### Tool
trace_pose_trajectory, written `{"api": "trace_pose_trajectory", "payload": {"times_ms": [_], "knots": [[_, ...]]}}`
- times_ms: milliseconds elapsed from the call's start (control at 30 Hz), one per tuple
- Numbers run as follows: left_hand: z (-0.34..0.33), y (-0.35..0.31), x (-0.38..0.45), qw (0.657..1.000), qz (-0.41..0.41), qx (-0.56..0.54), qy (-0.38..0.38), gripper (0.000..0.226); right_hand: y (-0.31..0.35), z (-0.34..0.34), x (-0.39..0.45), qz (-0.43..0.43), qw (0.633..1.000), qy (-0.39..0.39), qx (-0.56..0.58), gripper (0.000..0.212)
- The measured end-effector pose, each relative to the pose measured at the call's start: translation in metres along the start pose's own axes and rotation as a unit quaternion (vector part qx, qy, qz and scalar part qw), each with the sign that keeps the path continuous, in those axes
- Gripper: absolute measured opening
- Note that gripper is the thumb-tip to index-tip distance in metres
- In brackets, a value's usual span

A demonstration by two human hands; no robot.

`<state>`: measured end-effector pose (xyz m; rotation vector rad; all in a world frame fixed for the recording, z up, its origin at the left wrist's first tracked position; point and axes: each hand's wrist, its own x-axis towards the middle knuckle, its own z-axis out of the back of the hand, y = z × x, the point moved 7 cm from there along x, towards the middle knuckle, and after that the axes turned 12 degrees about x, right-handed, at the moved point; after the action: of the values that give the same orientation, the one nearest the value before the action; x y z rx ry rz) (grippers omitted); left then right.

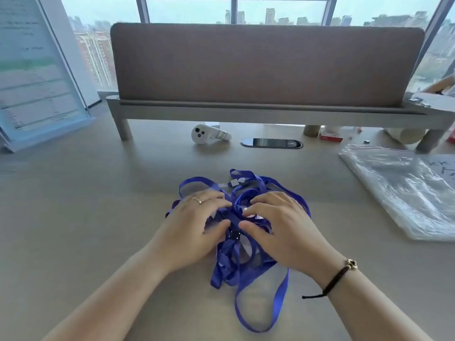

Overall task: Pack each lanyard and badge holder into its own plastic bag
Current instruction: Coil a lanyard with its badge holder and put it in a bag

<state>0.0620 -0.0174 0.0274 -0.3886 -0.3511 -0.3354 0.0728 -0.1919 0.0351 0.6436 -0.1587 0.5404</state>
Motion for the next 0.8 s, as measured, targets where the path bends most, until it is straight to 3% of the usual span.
{"api": "trace_pose_trajectory", "payload": {"times_ms": [133,267,400,500,633,800], "knots": [[-0.005,-0.001,-0.006,0.997,-0.042,0.062,0.011,0.025,0.002,-0.010,-0.010,0.003,1.000,0.019,-0.005,0.028],[0.005,0.004,-0.007,0.997,-0.012,0.064,-0.047,0.012,0.005,-0.008,-0.009,0.015,1.000,-0.027,0.002,0.014],[0.017,0.000,-0.007,0.994,0.019,-0.008,-0.107,0.013,0.006,0.001,-0.008,-0.001,0.996,-0.082,0.027,0.014],[0.031,0.005,-0.006,0.977,0.104,-0.110,-0.152,0.016,0.009,0.004,-0.007,-0.015,0.996,-0.072,0.051,0.008],[0.058,0.006,-0.004,0.901,0.213,-0.327,-0.188,0.018,0.016,0.002,-0.009,-0.070,0.986,-0.037,0.147,0.010],[0.100,-0.026,0.009,0.782,0.208,-0.573,-0.133,0.018,0.043,0.007,-0.003,-0.085,0.948,-0.034,0.306,0.036]]}}
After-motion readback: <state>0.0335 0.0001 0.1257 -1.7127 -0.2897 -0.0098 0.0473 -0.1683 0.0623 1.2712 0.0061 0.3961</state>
